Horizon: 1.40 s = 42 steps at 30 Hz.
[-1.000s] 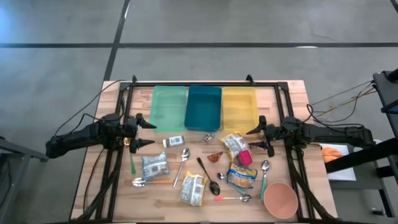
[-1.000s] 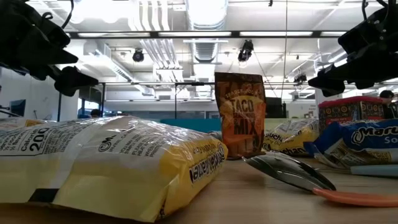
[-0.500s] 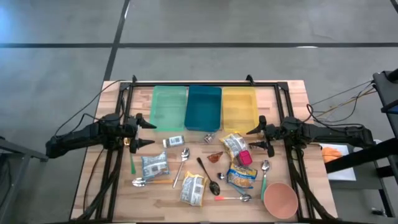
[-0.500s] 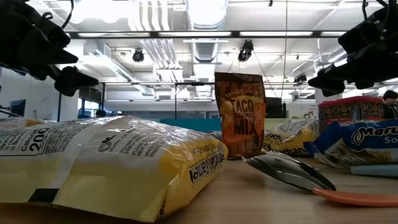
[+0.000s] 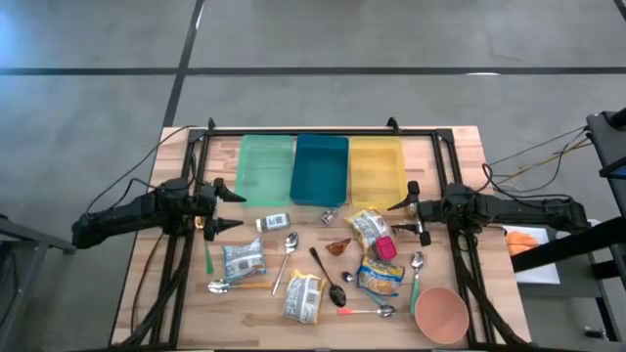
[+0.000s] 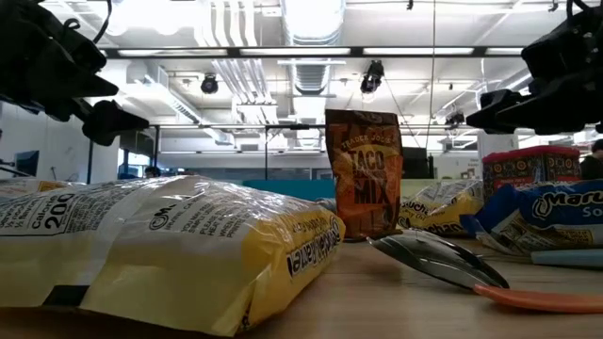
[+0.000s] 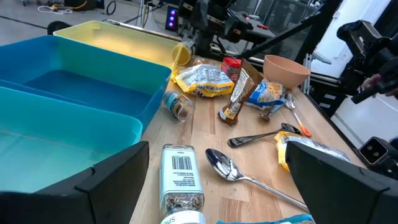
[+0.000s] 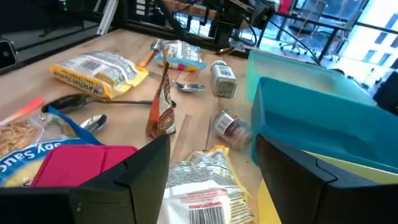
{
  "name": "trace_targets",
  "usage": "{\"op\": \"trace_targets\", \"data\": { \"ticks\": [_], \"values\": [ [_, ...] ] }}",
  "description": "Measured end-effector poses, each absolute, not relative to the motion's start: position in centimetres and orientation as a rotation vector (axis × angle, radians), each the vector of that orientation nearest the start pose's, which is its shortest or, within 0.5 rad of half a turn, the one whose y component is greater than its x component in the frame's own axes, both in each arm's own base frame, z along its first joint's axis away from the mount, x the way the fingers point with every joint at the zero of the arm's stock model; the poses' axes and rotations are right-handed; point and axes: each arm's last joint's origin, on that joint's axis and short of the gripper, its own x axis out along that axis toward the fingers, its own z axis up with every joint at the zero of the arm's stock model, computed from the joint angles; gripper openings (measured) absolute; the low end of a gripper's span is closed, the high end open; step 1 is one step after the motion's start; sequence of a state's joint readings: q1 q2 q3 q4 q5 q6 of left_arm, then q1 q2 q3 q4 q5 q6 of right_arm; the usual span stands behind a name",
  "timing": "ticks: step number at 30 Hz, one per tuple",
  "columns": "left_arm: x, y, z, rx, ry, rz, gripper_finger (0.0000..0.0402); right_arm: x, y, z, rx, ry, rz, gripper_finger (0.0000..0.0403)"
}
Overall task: Pick & Place Food Item
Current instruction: Put the orange seasoning pack into the blue bin
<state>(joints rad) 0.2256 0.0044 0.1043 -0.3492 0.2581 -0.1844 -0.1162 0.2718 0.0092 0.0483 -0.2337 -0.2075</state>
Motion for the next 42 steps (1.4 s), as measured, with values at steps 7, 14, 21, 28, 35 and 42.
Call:
{"op": "trace_targets", "data": {
  "ticks": [7,14,21,28,35,42],
  "values": [
    [8.6,1.2,16.6,-0.241,0.239,-0.007,0.0385,11.3,-0.9,15.3,-0.019,0.160,0.019,0.0235],
    [9.0,1.6,19.8,-0.461,-0.112,0.043,0.0384,11.3,-0.9,18.5,0.379,-0.162,0.045,0.0235],
    [9.9,1.7,22.6,-0.530,-0.165,-0.023,0.0384,10.9,-0.9,20.5,0.609,-0.320,0.129,0.0235],
    [13.2,2.3,26.8,-0.536,-0.032,-0.049,0.0384,11.8,-0.9,24.2,0.590,-0.190,0.131,0.0235],
    [17.0,3.0,31.2,-0.621,0.064,-0.087,0.0384,12.8,-0.3,30.0,0.426,0.007,0.311,0.0235],
    [19.0,3.5,31.5,-0.676,0.162,-0.058,0.0385,13.9,-0.3,32.0,0.451,0.136,0.316,0.0235]
  ]
}}
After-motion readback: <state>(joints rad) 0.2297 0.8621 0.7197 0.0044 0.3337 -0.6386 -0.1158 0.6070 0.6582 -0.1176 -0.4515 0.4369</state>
